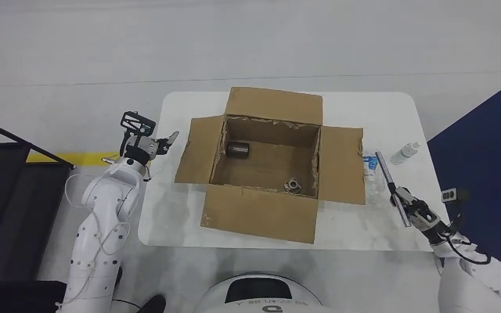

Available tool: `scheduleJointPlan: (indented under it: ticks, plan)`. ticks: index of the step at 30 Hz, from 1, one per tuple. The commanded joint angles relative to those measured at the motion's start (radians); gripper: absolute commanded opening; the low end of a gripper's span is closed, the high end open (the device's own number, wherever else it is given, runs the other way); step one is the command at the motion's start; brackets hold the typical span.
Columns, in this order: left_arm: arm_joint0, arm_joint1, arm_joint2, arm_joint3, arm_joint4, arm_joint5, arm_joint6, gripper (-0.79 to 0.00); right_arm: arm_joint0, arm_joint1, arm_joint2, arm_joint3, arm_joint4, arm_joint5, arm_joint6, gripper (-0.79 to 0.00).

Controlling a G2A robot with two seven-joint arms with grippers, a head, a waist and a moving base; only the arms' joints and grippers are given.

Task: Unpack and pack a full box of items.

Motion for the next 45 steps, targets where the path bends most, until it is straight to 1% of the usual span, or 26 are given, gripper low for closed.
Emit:
scheduleJointPlan:
  ticks: [1,11,17,24,36,45]
  plan:
    - [0.000,0.000,0.000,0.000,0.000,0.000,0.000,0.000,0.015,0.012,-0.010,0.035,-0.007,0.000,0.000,-0.785]
    - [0.000,0.000,0.000,0.000,0.000,0.000,0.000,0.000,0.092,0.065,-0.008,0.222,-0.022,-0.002,-0.002,-0.785]
    - [0.000,0.000,0.000,0.000,0.000,0.000,0.000,0.000,0.123,0.087,-0.003,0.299,-0.029,-0.010,-0.012,-0.785]
    - [0.000,0.000,0.000,0.000,0.000,0.000,0.000,0.000,0.184,0.108,-0.030,0.358,-0.087,0.026,-0.028,-0.785]
    - [0.000,0.000,0.000,0.000,0.000,0.000,0.000,0.000,0.237,0.133,-0.088,0.378,-0.170,0.104,-0.071,-0.785]
    - [0.000,0.000,0.000,0.000,0.000,0.000,0.000,0.000,0.203,0.139,-0.117,0.327,-0.190,0.126,-0.120,-0.785]
